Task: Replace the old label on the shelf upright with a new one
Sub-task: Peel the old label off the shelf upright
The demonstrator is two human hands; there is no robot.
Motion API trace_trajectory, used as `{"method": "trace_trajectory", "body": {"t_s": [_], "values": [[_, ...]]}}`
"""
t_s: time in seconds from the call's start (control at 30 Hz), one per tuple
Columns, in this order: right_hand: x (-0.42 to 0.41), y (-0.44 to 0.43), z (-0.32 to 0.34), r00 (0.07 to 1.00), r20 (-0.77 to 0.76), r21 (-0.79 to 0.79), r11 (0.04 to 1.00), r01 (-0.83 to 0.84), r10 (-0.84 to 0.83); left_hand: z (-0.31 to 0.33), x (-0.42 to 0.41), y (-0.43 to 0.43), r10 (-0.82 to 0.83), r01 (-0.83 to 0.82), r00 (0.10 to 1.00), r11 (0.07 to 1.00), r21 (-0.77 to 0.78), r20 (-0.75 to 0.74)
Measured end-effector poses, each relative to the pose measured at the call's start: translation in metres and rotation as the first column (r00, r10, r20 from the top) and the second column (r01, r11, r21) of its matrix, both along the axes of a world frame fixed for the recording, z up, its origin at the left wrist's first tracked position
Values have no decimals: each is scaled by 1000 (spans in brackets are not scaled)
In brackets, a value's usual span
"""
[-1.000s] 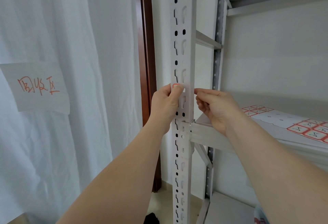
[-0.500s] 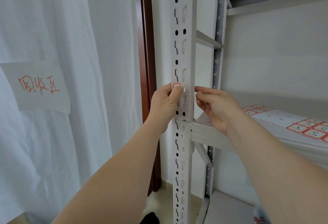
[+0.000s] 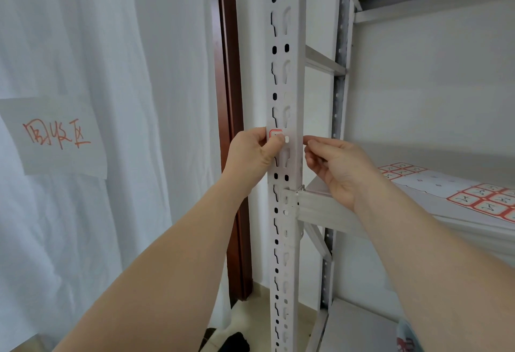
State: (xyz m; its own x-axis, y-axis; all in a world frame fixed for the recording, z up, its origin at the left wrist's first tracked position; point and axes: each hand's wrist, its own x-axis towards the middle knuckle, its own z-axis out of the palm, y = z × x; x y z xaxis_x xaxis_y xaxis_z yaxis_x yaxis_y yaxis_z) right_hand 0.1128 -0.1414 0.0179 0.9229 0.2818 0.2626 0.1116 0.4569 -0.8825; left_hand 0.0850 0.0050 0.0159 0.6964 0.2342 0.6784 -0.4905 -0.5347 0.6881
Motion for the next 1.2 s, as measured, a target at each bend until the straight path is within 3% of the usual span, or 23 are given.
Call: {"method": "trace_trajectory", "body": {"t_s": [1.2], "values": [[-4,1,1,1000,11,-16,1000,-13,13,-2,0,1,88,-93,995,992,87,55]]}}
